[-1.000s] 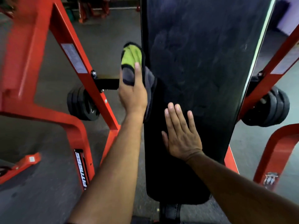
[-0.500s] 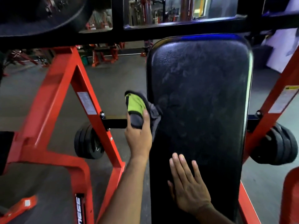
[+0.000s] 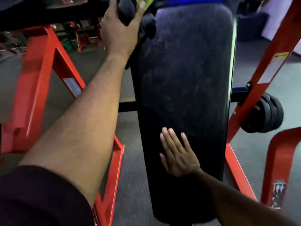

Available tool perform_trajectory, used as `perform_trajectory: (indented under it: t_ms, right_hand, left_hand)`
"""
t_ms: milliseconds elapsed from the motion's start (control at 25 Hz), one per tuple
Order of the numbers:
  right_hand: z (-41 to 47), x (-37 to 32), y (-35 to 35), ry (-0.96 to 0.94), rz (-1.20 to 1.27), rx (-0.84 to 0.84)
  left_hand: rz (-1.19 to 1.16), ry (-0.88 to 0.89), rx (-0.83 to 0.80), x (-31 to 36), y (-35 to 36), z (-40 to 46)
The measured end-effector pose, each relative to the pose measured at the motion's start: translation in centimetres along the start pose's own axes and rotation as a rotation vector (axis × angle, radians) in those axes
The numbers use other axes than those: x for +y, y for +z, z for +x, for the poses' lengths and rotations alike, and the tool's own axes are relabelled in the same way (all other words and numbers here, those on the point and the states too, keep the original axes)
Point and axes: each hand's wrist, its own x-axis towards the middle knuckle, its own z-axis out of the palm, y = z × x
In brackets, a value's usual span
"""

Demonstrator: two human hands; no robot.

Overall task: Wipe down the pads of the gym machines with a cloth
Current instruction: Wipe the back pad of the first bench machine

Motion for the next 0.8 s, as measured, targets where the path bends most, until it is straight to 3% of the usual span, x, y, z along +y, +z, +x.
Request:
perform_trajectory:
  t_ms: [160, 320, 440, 560, 640, 720, 800]
  right_hand:
    - [0.1, 0.2, -0.3, 0.0, -0.003, -0.056]
    - [2.8, 0.2, -2.2, 0.163, 0.091, -0.002]
    - [9.8, 3.8, -4.4, 0.355, 0.086, 0.026]
    - [12.2, 5.5, -5.3, 0.322, 0.029, -0.004]
    - [11.6, 5.2, -4.8, 0.315, 0.009, 0.0]
    - [11.3, 5.0, -4.5, 0.311, -0.004, -0.002]
    - [11.7, 5.1, -4.7, 0.306, 0.0, -0.005]
  left_hand:
    - [-0.121, 0.024, 0.126, -2.4, -1.5, -6.1]
    - [-0.01, 0.035, -0.016, -4.9, -4.1, -16.2]
    - [-0.075, -0.043, -0.107, -5.9, -5.2, -19.1]
    - [-0.244, -0.196, -0.086, -4.1, -4.7, -14.6]
    - [-0.199, -0.262, -0.023, -2.1, -3.6, -9.3]
    - [-0.028, -0.183, -0.074, 1.2, -2.2, -3.3]
    - [0.283, 0.009, -0.269, 4.8, -1.4, 1.6]
